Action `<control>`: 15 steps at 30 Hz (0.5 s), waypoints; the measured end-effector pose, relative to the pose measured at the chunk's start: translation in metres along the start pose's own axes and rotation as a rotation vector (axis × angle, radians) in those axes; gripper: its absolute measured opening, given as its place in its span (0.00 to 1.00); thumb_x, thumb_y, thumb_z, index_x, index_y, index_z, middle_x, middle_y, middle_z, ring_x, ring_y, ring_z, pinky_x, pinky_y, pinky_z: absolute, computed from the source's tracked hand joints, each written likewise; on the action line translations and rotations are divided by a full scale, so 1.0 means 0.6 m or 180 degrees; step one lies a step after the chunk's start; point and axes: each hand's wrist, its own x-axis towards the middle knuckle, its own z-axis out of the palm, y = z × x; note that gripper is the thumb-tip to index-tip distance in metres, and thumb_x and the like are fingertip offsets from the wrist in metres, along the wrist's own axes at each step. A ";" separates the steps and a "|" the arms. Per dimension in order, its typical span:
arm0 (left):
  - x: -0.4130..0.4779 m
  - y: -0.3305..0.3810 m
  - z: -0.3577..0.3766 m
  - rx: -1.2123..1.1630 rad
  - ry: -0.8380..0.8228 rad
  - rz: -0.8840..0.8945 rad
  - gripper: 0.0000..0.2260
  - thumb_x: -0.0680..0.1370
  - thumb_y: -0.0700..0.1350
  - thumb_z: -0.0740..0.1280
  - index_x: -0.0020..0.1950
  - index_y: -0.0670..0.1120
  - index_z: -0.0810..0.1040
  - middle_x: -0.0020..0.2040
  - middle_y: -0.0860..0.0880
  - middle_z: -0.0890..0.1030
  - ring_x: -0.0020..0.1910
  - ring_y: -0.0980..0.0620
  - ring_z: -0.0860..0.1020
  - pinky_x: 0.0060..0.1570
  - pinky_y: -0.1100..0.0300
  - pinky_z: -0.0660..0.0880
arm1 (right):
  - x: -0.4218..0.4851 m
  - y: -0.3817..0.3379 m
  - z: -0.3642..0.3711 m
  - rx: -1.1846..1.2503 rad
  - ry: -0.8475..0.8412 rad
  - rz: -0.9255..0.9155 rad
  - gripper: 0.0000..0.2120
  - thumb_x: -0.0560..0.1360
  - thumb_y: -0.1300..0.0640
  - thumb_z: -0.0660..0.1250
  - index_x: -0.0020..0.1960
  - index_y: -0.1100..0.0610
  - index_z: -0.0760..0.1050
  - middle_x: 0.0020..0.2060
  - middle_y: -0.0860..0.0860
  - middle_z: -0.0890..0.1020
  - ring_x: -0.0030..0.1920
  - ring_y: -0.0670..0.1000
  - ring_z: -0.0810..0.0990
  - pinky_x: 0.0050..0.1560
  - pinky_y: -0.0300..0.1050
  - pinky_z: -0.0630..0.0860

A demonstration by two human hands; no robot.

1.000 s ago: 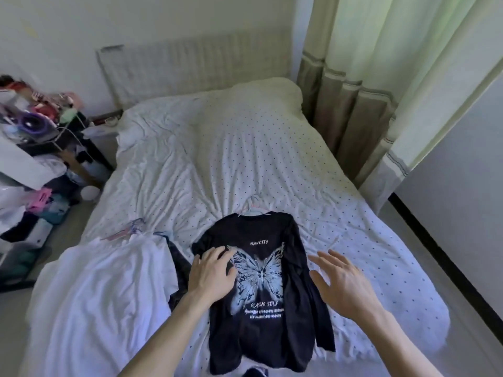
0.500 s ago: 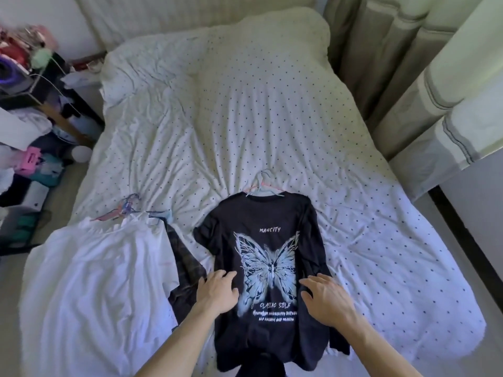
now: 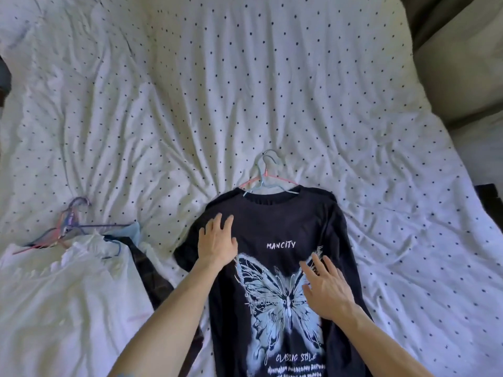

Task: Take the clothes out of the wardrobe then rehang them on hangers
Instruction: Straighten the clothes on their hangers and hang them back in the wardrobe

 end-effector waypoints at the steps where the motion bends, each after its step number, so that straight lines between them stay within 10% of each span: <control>1: 0.029 -0.001 -0.001 0.0003 0.0087 -0.0026 0.30 0.81 0.52 0.60 0.81 0.51 0.53 0.80 0.43 0.56 0.78 0.42 0.58 0.75 0.46 0.58 | 0.016 0.003 0.001 -0.0056 -0.0013 0.0008 0.30 0.82 0.45 0.53 0.81 0.45 0.46 0.81 0.52 0.42 0.80 0.58 0.40 0.78 0.59 0.50; 9: 0.134 -0.014 0.004 0.0210 0.0381 -0.0011 0.14 0.81 0.50 0.62 0.65 0.47 0.71 0.57 0.46 0.78 0.57 0.44 0.78 0.58 0.49 0.72 | 0.087 0.013 0.014 -0.0165 -0.0248 0.0173 0.32 0.82 0.41 0.53 0.81 0.45 0.45 0.81 0.52 0.41 0.80 0.59 0.40 0.77 0.62 0.51; 15: 0.099 -0.034 0.005 -0.1511 0.0045 -0.0244 0.14 0.82 0.49 0.62 0.65 0.46 0.76 0.60 0.46 0.77 0.58 0.43 0.77 0.53 0.52 0.74 | 0.067 -0.001 -0.006 0.0310 -0.0230 0.0294 0.30 0.82 0.42 0.55 0.80 0.52 0.55 0.80 0.54 0.56 0.80 0.54 0.49 0.79 0.53 0.52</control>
